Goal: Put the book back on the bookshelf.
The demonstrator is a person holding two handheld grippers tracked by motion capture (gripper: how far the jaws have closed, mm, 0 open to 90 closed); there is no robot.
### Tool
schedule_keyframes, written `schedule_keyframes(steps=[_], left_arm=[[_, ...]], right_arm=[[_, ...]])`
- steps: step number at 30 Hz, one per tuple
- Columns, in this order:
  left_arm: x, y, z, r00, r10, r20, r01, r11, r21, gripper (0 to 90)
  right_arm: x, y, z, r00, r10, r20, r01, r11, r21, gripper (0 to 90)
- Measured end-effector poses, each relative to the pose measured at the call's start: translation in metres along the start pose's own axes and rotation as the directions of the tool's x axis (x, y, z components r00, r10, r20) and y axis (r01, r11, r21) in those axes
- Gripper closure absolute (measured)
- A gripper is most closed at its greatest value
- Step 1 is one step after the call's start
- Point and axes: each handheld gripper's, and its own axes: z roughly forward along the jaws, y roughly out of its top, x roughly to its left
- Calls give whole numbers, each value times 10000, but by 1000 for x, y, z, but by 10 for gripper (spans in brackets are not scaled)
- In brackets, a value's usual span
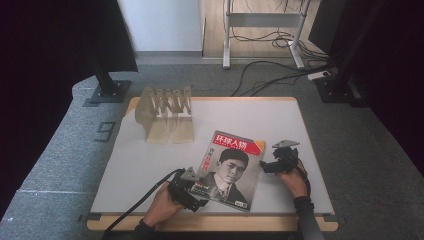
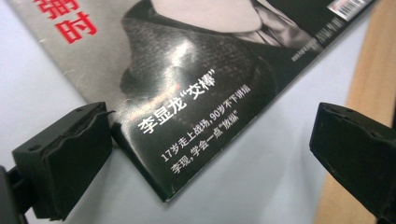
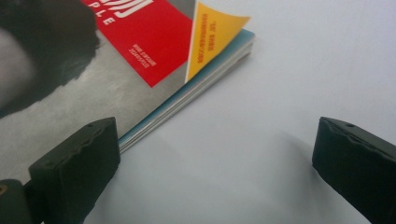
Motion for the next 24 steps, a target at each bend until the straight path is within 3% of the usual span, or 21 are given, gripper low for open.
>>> schedule_keyframes(steps=[6, 9, 13, 18, 19, 24], left_arm=[[-5, -1, -1, 9999, 139, -19, -139, 9998, -123, 0], [-1, -1, -6, 9938, 266, -1080, -276, 9996, -78, 0], [9, -8, -13, 9882, -145, -1527, 98, 9995, -315, 0], [16, -15, -7, 9838, -249, -1777, 211, 9995, -232, 0], [16, -18, -6, 9844, -287, -1737, 208, 9987, -471, 0], [16, -19, -6, 9838, -264, -1773, 165, 9982, -568, 0]], right_arm=[[-4, 10, 9, 9999, 151, -24, -151, 9997, 186, 0], [-5, 9, 7, 9996, 106, -264, -104, 9999, 64, 53], [-5, 7, 2, 9989, 122, -443, -122, 9999, 4, 53], [-6, 10, -7, 9984, 86, -558, -97, 9998, -190, 53], [-5, 11, -8, 9982, 49, -603, -63, 9997, -221, 53], [-1, 17, -6, 9950, -95, -995, 70, 9997, -254, 68]])
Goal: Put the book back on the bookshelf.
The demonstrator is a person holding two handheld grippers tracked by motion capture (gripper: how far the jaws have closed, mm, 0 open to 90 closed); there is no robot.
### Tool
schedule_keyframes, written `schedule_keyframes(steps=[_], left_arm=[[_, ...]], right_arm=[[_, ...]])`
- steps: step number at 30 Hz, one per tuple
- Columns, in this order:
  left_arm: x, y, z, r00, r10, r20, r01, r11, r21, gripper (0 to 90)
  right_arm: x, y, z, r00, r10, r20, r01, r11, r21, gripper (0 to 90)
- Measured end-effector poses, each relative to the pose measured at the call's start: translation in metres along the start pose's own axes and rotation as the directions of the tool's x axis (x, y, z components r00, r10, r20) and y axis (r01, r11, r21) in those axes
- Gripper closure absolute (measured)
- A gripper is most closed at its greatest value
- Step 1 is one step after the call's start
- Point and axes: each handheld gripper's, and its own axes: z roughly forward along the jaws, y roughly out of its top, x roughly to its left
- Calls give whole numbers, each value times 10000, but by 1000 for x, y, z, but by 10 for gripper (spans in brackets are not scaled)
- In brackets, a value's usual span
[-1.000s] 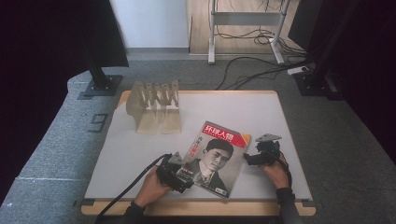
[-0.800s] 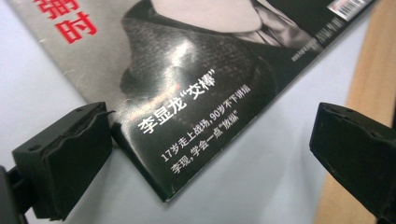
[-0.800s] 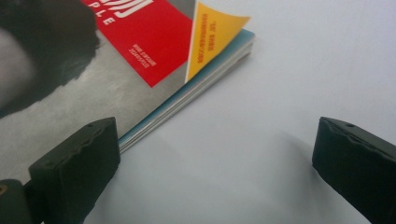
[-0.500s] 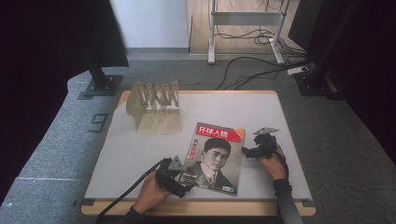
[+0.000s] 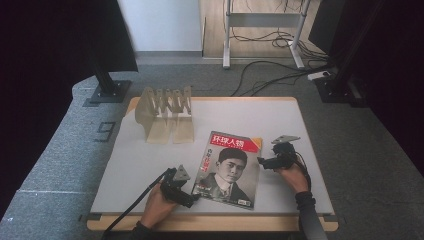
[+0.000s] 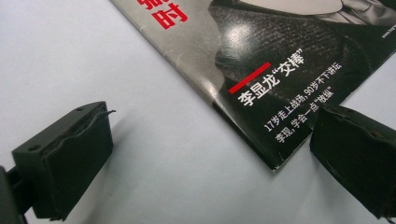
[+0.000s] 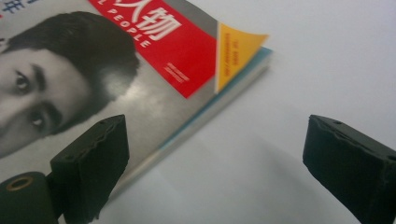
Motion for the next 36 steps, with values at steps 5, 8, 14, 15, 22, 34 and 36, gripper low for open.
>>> schedule_keyframes(steps=[5, 8, 14, 15, 22, 34, 36], left_arm=[[0, 0, 0, 10000, -6, 4, 6, 10000, -8, 0], [0, 0, 0, 10000, -3, -1, 3, 10000, -3, 0], [0, 0, 0, 10000, -6, -11, 6, 10000, -13, 0], [0, 0, 0, 10000, -3, -11, 3, 10000, -9, 0], [0, 0, 0, 10000, -10, -10, 10, 10000, -14, 0], [0, 0, 0, 10000, 4, -11, -4, 10000, -10, 0], [0, 0, 0, 10000, 1, -10, -1, 10000, -15, 0]], right_arm=[[2, 8, 12, 9986, -119, -525, 121, 9999, 34, 68], [0, 12, 16, 9983, -99, -575, 105, 9999, 106, 68], [-8, 23, 30, 9965, -151, -824, 167, 9997, 186, 69], [-11, 27, 36, 9967, -64, -806, 86, 9996, 271, 71], [-18, 35, 49, 9964, 130, -838, -97, 9992, 398, 79], [-25, 37, 52, 9814, 883, -1706, -886, 9961, 57, 182], [-26, 38, 51, 9806, 956, -1712, -955, 9954, 88, 203]])
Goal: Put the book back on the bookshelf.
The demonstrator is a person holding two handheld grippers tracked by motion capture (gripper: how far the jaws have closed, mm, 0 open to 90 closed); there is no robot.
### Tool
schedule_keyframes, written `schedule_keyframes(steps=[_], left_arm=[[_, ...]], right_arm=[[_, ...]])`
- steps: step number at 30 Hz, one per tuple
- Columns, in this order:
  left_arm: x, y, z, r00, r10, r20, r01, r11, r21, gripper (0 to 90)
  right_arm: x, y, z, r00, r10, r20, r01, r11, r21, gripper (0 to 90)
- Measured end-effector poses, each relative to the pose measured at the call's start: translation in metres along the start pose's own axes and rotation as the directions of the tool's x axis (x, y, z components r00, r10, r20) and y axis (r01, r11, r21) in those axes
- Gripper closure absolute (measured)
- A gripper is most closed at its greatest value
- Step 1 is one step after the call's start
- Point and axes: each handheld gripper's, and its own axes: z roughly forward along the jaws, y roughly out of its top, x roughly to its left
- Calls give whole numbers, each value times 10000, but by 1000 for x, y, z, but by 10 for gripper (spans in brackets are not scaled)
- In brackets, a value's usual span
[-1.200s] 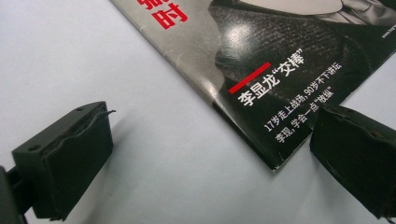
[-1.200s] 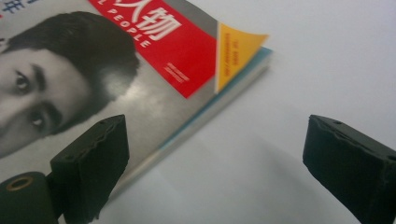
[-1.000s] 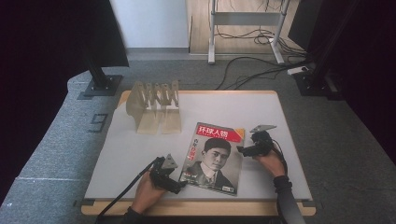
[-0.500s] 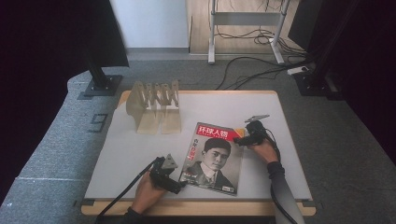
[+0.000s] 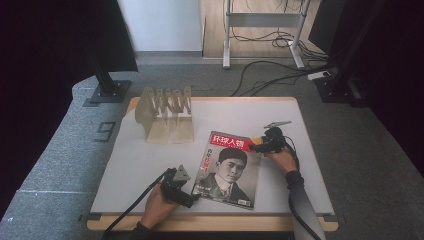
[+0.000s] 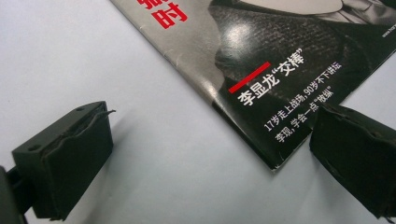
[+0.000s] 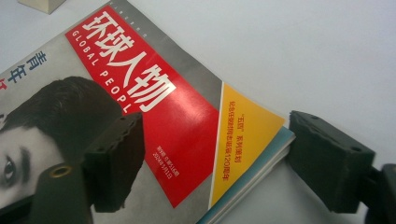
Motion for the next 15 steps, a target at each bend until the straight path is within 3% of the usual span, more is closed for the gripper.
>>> schedule_keyframes(steps=[6, 9, 10, 12, 15], left_arm=[[0, 0, 0, 10000, -7, 1, 7, 10000, -3, 0], [0, 0, 0, 10000, -9, 0, 9, 10000, -4, 0], [0, 0, 0, 10000, -10, 0, 10, 10000, -5, 0], [0, 0, 0, 10000, -6, 1, 6, 10000, -1, 0], [0, 0, 0, 10000, -2, 1, 2, 10000, 1, 0]], right_arm=[[1, 4, -5, 9998, 25, 186, -23, 9999, -110, 336], [4, 8, -9, 9995, 16, 304, -6, 9995, -327, 472], [4, 8, -9, 9995, 16, 304, -6, 9995, -327, 472], [8, 11, -10, 9983, -258, 517, 270, 9994, -226, 585], [11, 13, -9, 9967, -433, 684, 441, 9990, -97, 658]])
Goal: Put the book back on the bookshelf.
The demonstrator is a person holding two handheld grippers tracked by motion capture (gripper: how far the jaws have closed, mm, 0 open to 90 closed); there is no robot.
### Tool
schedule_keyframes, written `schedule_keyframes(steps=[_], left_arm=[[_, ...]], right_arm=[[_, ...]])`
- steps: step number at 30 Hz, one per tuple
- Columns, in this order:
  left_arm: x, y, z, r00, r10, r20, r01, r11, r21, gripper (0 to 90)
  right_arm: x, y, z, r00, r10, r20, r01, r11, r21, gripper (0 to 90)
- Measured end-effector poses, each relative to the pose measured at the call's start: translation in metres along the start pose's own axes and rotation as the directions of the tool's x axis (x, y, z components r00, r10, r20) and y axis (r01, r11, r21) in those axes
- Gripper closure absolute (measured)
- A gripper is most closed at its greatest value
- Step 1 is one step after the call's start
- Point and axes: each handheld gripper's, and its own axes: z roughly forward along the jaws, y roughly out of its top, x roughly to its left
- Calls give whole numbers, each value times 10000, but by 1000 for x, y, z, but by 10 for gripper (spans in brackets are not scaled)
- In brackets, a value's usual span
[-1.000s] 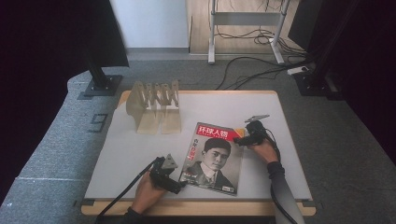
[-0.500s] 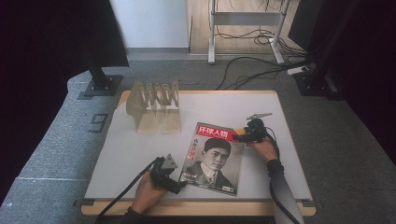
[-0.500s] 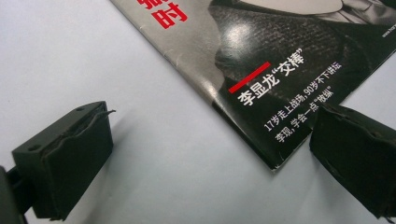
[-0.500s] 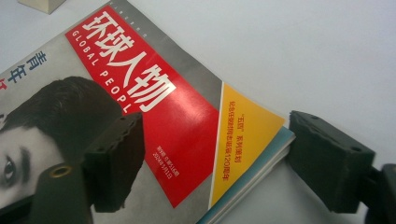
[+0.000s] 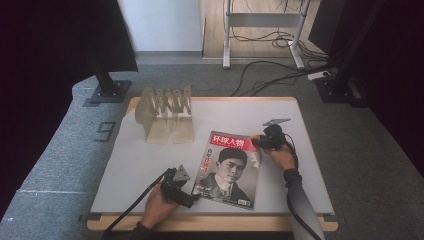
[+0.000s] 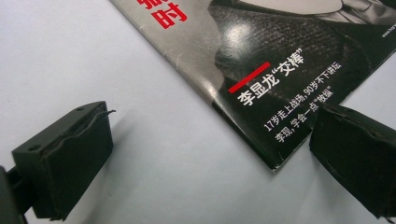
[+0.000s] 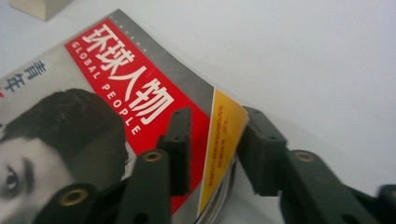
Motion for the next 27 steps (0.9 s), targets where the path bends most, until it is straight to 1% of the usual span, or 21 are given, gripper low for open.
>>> schedule_keyframes(steps=[3, 4, 7, 10, 11, 17, 20, 22, 24, 25, 27], left_arm=[[0, 0, 0, 10000, 4, 0, -4, 10000, 2, 0], [0, 0, 0, 10000, 4, -2, -4, 10000, 1, 0], [0, 0, 0, 10000, 3, -2, -3, 10000, -2, 0], [0, 0, 0, 10000, 0, 0, 0, 10000, -4, 0], [0, 0, 0, 10000, 25, 0, -25, 10000, 21, 0], [0, 0, 0, 10000, 0, 3, 0, 10000, 1, 0], [0, 0, 0, 10000, -9, 18, 9, 10000, 1, 0], [0, 0, 0, 10000, -3, 18, 3, 10000, 6, 0], [0, 0, 0, 10000, -1, 24, 1, 10000, 10, 0], [0, 0, 0, 10000, 13, 22, -13, 10000, 22, 0], [0, 0, 0, 10000, 17, 27, -17, 10000, 23, 0]], right_arm=[[4, 2, 2, 9978, -353, 554, 339, 9991, 261, 743], [4, 2, 2, 9971, -364, 662, 347, 9990, 268, 797], [4, 3, 1, 9977, -199, 644, 182, 9995, 269, 820], [7, 5, 0, 9971, -234, 728, 212, 9993, 299, 842], [10, 7, -2, 9967, -312, 750, 291, 9992, 290, 848], [15, 13, -10, 9973, -375, 635, 369, 9993, 107, 851], [22, 20, -19, 9972, -552, 499, 556, 9984, -74, 853], [24, 22, -21, 9971, -610, 461, 615, 9981, -105, 853], [32, 30, -30, 9960, -821, 342, 828, 9963, -213, 854], [32, 30, -30, 9960, -821, 342, 828, 9963, -213, 854], [38, 35, -35, 9948, -978, 282, 986, 9947, -289, 854]])
